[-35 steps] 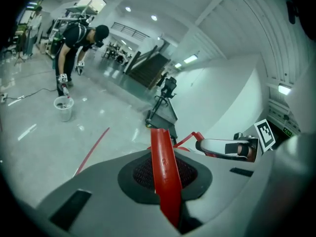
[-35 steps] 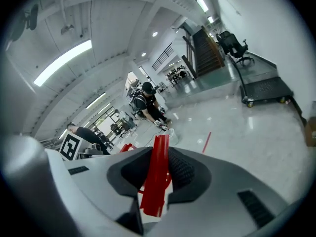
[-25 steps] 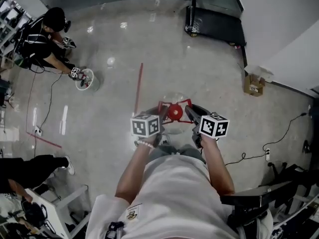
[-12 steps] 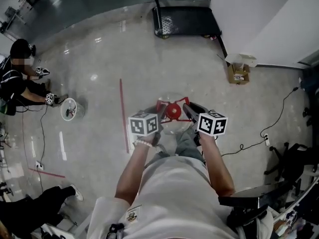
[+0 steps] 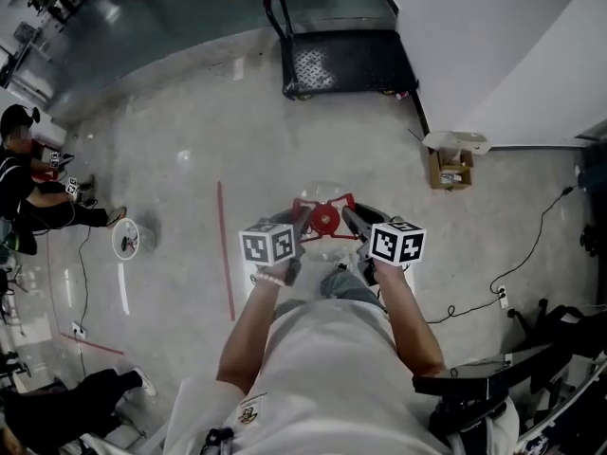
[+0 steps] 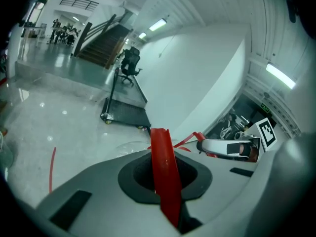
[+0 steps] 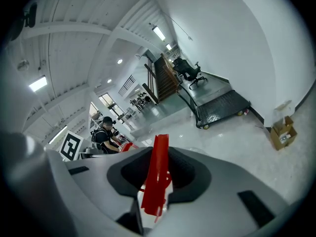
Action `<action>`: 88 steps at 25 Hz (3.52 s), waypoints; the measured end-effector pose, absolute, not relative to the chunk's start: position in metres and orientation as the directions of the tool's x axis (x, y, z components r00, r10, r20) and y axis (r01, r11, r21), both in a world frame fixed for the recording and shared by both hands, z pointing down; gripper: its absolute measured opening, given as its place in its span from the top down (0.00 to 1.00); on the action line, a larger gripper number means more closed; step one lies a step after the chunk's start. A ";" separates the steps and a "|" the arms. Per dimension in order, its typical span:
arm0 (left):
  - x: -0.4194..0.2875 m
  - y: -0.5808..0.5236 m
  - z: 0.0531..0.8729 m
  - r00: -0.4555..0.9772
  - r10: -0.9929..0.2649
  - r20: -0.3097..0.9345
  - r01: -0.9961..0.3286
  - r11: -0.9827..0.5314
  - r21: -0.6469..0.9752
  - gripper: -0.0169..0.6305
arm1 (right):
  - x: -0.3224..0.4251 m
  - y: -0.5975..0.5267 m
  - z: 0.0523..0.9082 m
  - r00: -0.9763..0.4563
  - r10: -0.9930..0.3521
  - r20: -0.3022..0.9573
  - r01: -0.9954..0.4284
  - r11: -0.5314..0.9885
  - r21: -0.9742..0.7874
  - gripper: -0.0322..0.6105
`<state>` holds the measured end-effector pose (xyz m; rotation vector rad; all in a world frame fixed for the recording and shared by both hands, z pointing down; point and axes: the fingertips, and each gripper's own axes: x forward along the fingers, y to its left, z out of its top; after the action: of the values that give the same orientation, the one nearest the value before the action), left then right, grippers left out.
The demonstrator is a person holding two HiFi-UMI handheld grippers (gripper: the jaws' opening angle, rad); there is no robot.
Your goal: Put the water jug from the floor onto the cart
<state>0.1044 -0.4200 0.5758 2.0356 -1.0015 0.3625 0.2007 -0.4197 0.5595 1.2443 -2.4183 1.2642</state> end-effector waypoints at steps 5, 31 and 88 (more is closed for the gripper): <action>0.159 -0.484 0.571 0.646 -0.536 0.543 -0.755 -0.345 0.557 0.93 | 0.255 -0.486 0.553 -0.650 -0.614 0.448 -0.724 0.321 -0.611 0.80; 0.270 -0.910 0.604 0.742 -0.386 0.548 -0.669 -0.460 0.583 0.93 | 0.366 -0.893 0.581 -0.511 -0.702 0.497 -0.776 0.128 -0.617 0.80; 0.358 -1.728 0.825 0.605 -0.438 0.665 -0.795 -0.280 0.538 0.93 | 0.456 -1.724 0.806 -0.561 -0.506 0.655 -0.802 0.138 -0.581 0.80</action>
<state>0.3581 -1.7279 0.8249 1.9173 -0.9838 0.4911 0.4556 -1.7236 0.8056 1.2696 -2.1183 1.3904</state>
